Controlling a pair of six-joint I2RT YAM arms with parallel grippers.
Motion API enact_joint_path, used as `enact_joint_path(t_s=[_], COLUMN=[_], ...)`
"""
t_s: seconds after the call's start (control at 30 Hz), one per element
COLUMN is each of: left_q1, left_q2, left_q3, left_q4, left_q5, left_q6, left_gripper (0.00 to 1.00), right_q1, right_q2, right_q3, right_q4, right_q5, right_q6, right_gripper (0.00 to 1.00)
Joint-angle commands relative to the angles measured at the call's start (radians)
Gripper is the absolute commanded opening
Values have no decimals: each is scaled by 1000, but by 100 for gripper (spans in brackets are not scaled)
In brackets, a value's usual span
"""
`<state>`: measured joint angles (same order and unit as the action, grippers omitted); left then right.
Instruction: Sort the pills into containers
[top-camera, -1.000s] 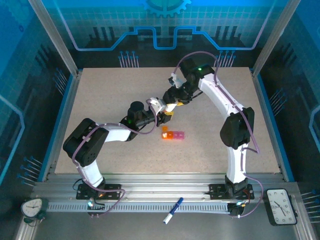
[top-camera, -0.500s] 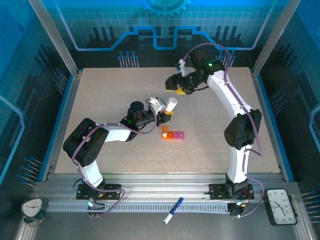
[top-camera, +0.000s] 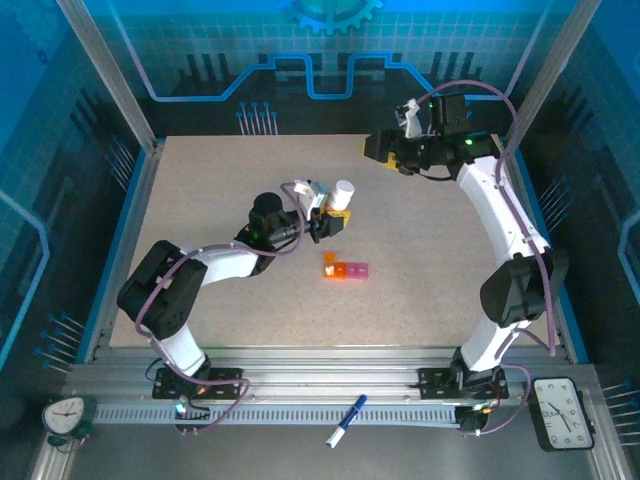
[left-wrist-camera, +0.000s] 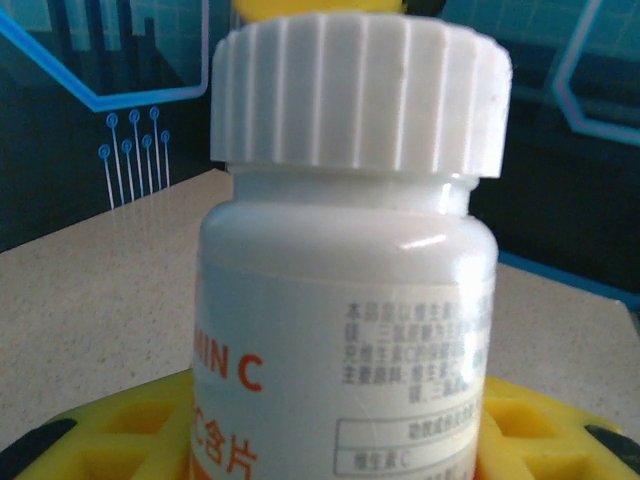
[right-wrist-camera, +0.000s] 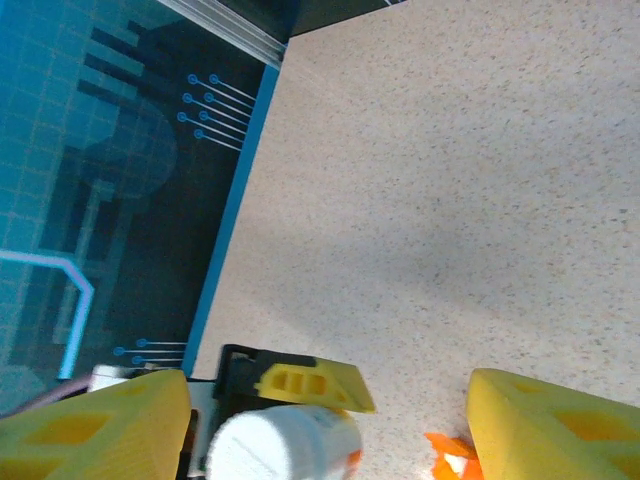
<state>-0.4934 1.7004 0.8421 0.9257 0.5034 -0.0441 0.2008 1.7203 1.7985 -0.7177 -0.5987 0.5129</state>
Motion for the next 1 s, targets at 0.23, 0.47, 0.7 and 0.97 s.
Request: enact_joint_path(t_s=[0.23,0.47,0.7,0.97], left_q1=[19,40,75,102], left_q2=[-30,-29,23,101], left_q3=[67,80,89,113], left_q4=[130,130,240,397], left_q5=[72,126,209,243], left_q6=[-124,-125,-210,-314], left_gripper=[0,0,0,0], right_q1=[36,105,187,201], right_q2=[-94,-108,-161,-183], right_q3=[-47,16,-17,-10], right_q4=[-51,-114,-55,-4], right_q5=[198,249,355,296], right_q6=[-124,-254,-330,-349], right_gripper=[74,75,76,82])
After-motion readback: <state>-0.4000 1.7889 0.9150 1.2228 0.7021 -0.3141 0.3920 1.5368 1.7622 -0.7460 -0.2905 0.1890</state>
